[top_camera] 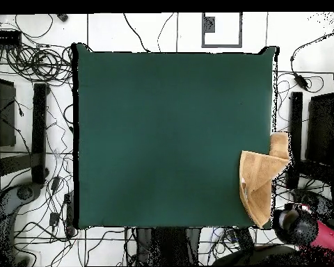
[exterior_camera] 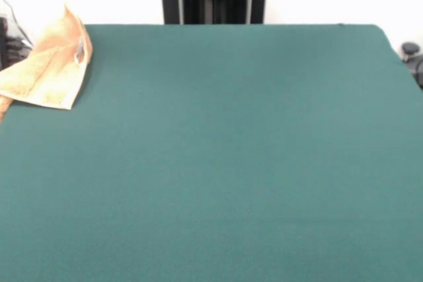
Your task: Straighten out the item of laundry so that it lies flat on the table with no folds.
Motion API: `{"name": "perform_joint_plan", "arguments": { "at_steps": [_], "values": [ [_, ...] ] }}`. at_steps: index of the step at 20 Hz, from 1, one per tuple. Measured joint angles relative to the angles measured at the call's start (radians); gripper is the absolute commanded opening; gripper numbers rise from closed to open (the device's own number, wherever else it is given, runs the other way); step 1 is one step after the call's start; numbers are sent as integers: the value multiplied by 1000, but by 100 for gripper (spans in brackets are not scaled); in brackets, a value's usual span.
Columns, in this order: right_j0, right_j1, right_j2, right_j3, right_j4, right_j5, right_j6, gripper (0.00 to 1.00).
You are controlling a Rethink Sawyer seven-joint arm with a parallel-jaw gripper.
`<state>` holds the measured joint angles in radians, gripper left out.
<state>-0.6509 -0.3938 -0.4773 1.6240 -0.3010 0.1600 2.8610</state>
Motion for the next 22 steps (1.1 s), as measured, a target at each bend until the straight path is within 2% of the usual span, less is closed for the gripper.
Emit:
{"name": "perform_joint_plan", "arguments": {
  "at_steps": [3, 4, 8, 12, 22],
  "values": [
    [-4, -5, -6, -5, 0, 47, 0, 100],
    [-10, -9, -17, -13, 0, 109, 0, 100],
    [-24, -10, -29, -33, 0, 228, 0, 100],
    [-26, -4, -37, -47, 0, 281, 0, 100],
    [-26, 0, -38, -73, 0, 287, 0, 100]
  ]
}}
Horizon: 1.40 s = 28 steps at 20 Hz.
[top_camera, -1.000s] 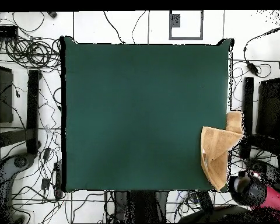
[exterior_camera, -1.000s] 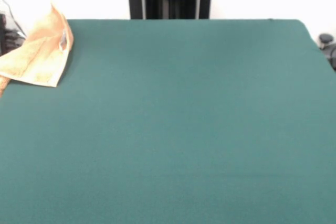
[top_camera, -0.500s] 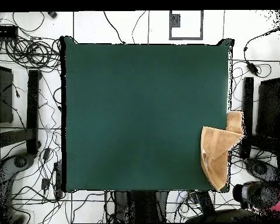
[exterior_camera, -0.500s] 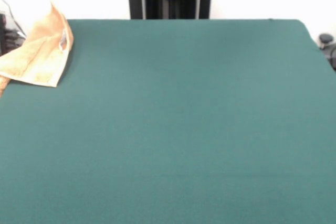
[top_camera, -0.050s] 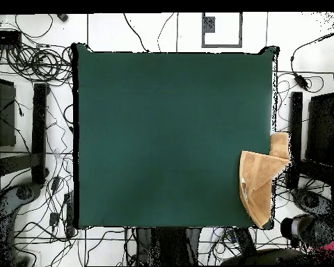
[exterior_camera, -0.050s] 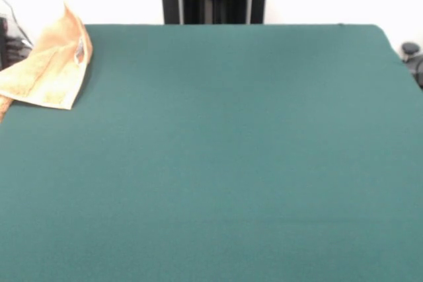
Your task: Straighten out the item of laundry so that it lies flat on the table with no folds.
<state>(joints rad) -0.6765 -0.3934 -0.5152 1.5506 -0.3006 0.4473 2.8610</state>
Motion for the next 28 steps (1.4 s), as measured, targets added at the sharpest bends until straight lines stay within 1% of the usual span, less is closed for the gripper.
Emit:
{"name": "perform_joint_plan", "arguments": {
  "at_steps": [7, 10, 13, 14, 18, 24, 28],
  "values": [
    [16, 54, -2, -10, 14, -2, 0, 100],
    [4, 75, 5, -7, 14, -29, 0, 100],
    [-27, 90, 15, -4, 14, -88, 0, 100],
    [-57, 97, 17, -3, 8, -137, 0, 100],
    [-89, 95, 17, -3, -3, -175, 0, 100],
    [-114, 79, 17, 1, -7, -178, 0, 100],
    [-118, 45, 21, 13, -7, -177, 0, 100]
  ]
}}
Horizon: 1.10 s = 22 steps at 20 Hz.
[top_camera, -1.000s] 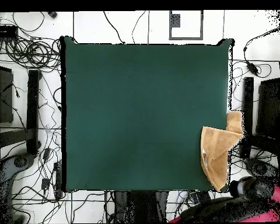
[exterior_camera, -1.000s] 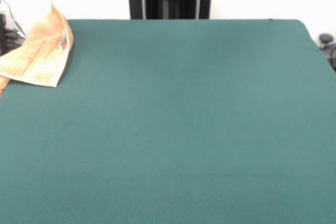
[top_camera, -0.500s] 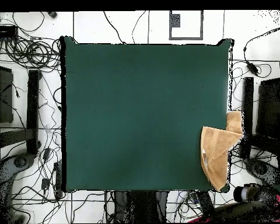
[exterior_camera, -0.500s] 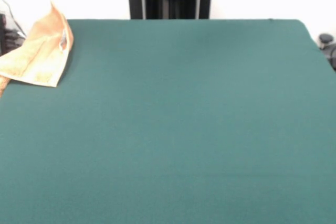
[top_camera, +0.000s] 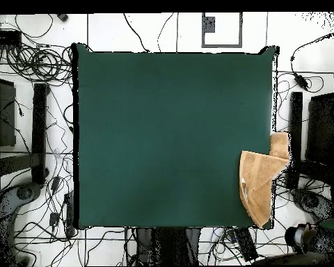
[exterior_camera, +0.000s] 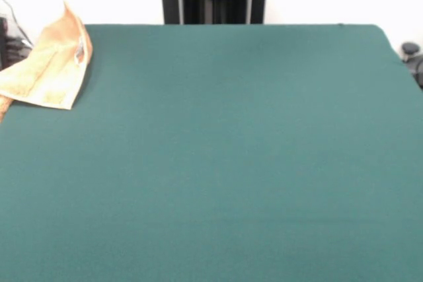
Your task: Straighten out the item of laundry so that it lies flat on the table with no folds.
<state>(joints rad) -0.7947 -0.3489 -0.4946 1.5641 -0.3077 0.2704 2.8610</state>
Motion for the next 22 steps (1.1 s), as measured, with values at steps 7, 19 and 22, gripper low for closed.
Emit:
{"name": "perform_joint_plan", "arguments": {
  "at_steps": [7, 19, 22],
  "values": [
    [3, -67, 3, 24, 0, 15, 0, 100],
    [-122, -156, 51, 79, -125, 16, 0, 100],
    [-182, -183, 73, 92, -191, 16, 0, 100]
  ]
}}
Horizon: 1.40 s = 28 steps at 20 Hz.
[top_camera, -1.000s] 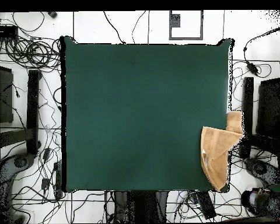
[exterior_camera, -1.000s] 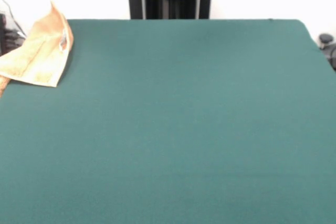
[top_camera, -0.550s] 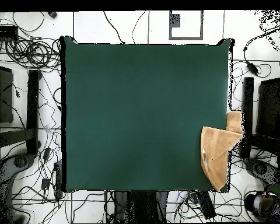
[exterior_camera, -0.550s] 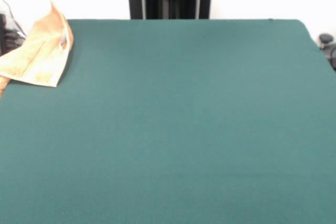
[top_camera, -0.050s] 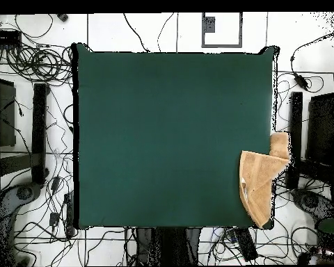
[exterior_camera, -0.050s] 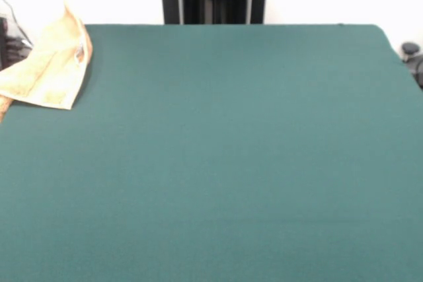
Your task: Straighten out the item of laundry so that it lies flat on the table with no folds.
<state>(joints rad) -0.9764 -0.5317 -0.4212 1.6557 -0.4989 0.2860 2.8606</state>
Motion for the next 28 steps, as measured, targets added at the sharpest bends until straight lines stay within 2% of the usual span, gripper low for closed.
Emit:
{"name": "perform_joint_plan", "arguments": {
  "at_steps": [2, 10, 15, 22, 28],
  "values": [
    [-55, -25, 17, 6, -55, 0, 0, 100],
    [-201, -106, 78, 23, -173, 1, -23, 100],
    [-255, -152, 113, 27, -220, 15, -84, 100],
    [-218, -167, 116, 27, -223, 39, -99, 100],
    [-109, -152, 116, 27, -223, 55, -99, 100]
  ]
}}
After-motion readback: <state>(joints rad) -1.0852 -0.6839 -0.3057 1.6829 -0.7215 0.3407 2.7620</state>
